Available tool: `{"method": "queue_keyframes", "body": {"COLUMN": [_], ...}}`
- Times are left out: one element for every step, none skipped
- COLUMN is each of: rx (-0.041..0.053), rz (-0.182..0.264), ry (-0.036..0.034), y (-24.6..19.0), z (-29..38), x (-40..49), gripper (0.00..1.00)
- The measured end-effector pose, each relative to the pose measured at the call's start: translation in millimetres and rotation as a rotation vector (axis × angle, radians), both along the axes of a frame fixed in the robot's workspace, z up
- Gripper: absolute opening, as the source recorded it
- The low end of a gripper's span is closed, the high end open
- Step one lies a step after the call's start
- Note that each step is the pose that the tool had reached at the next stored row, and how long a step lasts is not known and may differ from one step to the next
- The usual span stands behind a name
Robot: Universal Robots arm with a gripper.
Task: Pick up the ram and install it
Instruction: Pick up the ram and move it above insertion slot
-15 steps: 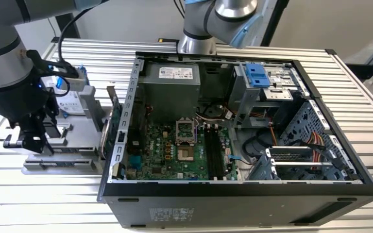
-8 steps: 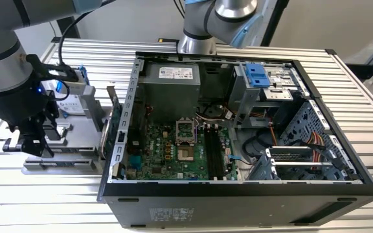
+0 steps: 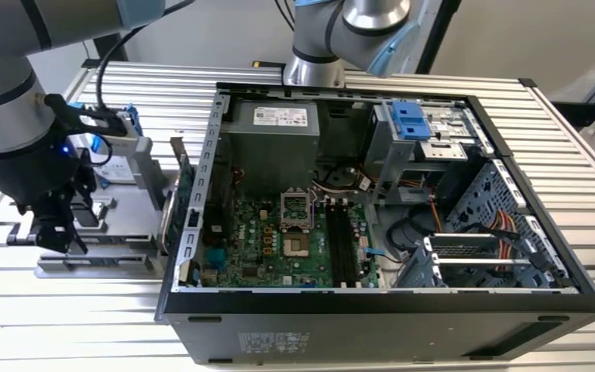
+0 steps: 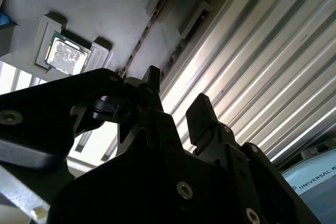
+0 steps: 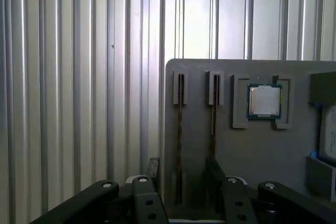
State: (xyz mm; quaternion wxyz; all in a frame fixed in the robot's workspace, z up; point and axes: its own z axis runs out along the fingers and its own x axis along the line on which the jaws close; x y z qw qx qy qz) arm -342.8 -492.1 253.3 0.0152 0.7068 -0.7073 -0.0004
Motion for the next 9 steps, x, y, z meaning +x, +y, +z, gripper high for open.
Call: {"method": "queue_keyframes", "body": {"rx": [0.0000,0.0000,0.0000,0.0000,-0.0001,-0.0001,-0.0002,-0.0001,-0.0001], "rz": [0.000,0.000,0.000,0.000,0.000,0.000,0.000,0.000,0.000], "ry": [0.0000,0.0002,0.0005,0.0008,0.0013,0.0016,0.0019,0.0021,0.0024], "y": [0.0,0.0,0.0,-0.2,-0.6,-0.9,-1.4,-1.9,-2.6], "z": [-1.5,-3.0,-4.5,-5.7,-6.8,-7.9,-9.0,-10.1,-11.2], "x": [0.0,0.0,-0.1,0.0,0.0,0.0,0.0,0.0,0.0], "gripper": [1.00,1.00,1.00,1.00,1.00,1.00,1.00,1.00,1.00]}}
